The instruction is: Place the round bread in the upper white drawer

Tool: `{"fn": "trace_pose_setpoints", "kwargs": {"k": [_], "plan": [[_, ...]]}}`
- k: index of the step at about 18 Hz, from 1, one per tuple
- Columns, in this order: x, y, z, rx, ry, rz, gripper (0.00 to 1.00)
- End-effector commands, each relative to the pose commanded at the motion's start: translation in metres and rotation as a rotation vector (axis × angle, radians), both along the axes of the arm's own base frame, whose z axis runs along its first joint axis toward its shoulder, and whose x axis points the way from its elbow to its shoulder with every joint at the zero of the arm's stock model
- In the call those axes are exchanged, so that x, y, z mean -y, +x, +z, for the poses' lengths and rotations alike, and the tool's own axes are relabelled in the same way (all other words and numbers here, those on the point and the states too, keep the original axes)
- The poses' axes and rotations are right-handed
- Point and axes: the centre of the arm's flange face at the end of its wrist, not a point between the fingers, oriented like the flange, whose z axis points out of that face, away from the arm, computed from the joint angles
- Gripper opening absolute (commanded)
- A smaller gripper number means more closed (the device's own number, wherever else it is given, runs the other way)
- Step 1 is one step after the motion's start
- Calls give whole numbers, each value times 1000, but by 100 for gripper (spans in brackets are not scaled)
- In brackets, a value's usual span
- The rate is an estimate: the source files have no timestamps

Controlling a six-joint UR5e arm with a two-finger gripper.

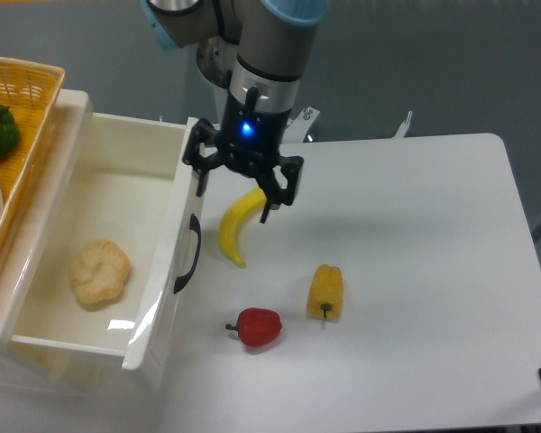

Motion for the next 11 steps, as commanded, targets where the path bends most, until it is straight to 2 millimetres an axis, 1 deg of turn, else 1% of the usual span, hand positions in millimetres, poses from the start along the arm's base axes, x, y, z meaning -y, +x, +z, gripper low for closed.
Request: {"fn": "trace_pose_setpoints", "kwargs": {"k": [7, 11], "plan": [[-3, -15, -23, -35, -90, -5, 100], [-8, -28, -46, -32, -141, 3, 100]]}}
